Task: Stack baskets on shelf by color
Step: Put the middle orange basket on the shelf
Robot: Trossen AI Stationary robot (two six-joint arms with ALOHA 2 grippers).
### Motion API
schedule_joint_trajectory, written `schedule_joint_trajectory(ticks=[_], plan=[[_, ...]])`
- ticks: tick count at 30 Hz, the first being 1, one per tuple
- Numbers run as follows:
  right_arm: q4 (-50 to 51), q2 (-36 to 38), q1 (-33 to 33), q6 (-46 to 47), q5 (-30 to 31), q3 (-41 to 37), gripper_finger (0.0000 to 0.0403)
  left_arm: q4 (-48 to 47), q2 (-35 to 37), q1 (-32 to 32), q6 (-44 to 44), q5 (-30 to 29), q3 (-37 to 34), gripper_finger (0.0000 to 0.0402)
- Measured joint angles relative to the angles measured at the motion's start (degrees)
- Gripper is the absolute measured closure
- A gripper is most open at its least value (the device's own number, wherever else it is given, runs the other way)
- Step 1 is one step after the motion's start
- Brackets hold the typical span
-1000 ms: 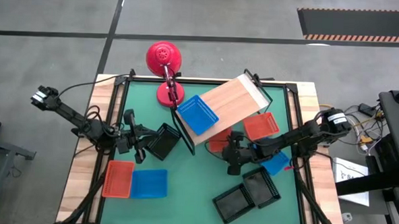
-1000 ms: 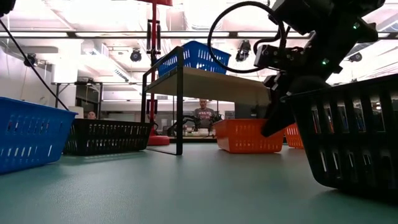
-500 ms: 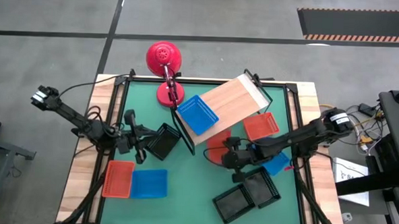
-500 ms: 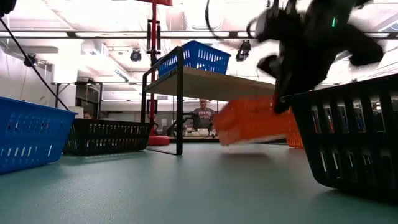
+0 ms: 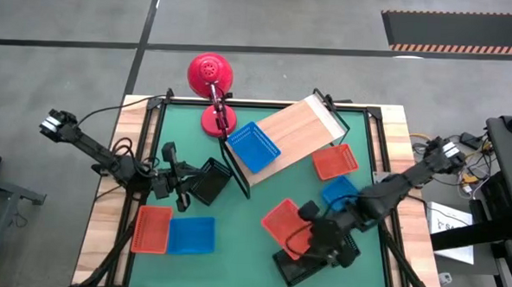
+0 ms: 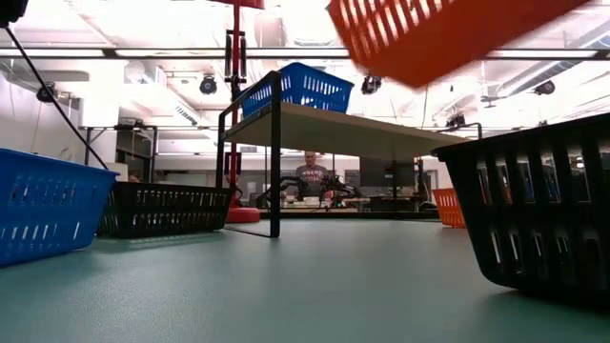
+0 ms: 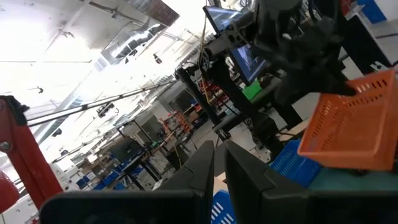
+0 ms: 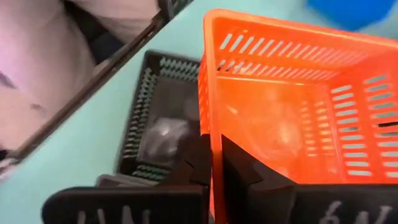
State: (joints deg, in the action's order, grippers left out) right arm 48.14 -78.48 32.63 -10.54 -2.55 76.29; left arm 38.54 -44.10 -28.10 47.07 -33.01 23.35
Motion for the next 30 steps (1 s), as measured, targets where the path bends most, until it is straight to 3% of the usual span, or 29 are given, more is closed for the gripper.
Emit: schedule_joint_trajectory(ticks=[7, 16, 24, 30], plan=[[0.13, 6.97, 2.19, -5.03, 13.34, 0.19, 0.0394, 0.14, 0.17, 0.00, -0.11, 0.00, 0.00, 0.0380], [4.11, 15.30, -1.96, -12.28, 23.55, -0.61, 0.0394, 0.07, -0.32, 0.00, -0.13, 0.00, 0.00, 0.0380], [4.28, 19.43, -12.01, -16.05, 22.89, -0.81, 0.0394, 0.09, 0.00, 0.00, 0.07, 0.00, 0.00, 0.0380], [4.33, 19.89, -22.20, -19.73, 13.88, -1.16, 0.0394, 0.10, 0.00, 0.00, 0.28, 0.00, 0.00, 0.0380]])
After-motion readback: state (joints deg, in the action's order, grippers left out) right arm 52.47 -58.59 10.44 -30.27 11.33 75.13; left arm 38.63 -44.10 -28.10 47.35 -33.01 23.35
